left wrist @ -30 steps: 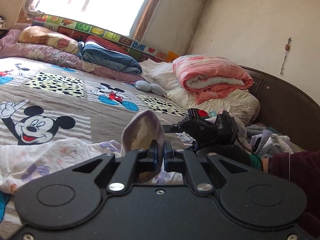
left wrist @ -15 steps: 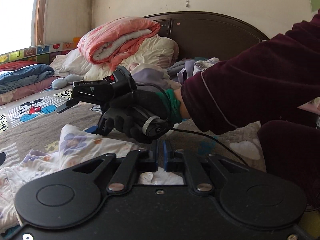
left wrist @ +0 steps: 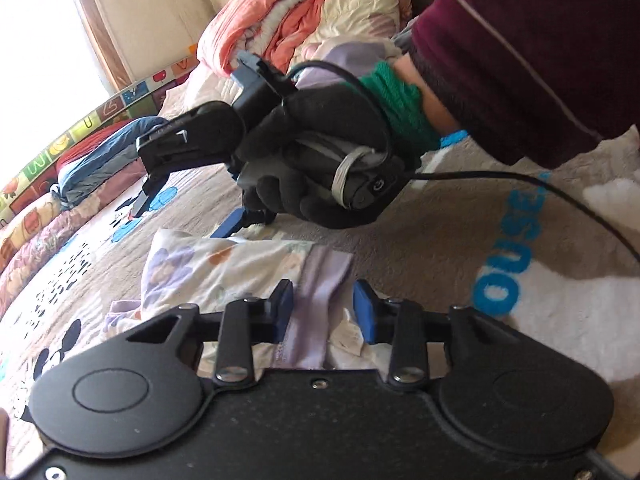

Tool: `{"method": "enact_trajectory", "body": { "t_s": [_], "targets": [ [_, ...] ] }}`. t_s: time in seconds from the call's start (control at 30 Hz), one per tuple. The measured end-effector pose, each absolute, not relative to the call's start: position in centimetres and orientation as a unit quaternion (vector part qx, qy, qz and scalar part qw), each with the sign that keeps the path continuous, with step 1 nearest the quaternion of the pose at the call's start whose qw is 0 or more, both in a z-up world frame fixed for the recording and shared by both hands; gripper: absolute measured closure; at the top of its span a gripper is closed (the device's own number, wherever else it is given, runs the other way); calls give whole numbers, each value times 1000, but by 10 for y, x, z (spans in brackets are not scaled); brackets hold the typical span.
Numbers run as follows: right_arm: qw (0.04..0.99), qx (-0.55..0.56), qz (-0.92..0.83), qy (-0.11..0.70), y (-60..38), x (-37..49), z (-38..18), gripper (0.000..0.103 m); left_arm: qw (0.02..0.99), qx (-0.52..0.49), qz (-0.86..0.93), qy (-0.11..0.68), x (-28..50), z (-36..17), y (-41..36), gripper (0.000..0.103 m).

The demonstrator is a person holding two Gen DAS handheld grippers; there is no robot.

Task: Fold clothes

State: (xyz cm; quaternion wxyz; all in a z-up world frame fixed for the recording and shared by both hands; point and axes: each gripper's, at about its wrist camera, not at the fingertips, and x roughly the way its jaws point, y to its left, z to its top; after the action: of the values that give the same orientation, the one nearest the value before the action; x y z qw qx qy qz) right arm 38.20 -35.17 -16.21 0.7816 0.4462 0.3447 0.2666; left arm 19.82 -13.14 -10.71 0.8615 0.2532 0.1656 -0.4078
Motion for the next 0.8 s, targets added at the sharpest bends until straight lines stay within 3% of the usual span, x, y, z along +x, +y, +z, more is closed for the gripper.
{"method": "enact_trajectory", "body": {
  "t_s": [0.1,0.17,0.23,0.47,0.8],
  "targets": [
    [783,441,269,346,-351,382,-161,8,863,287,-380,170,201,-117,-149,67],
    [784,439,271,346,-351,381,-162,8,863,309,-361,174,203,-124,-161,88],
    [783,440,271,345,-352,380,-162,8,860,308,-369,171,204,-121,-159,96],
    [781,448,267,343,-353,381,-163,8,828,260,-473,153,196,-89,-118,97],
    [774,478,269,317,-362,377,-167,8,802,224,-527,173,198,-85,-79,101]
  ]
}}
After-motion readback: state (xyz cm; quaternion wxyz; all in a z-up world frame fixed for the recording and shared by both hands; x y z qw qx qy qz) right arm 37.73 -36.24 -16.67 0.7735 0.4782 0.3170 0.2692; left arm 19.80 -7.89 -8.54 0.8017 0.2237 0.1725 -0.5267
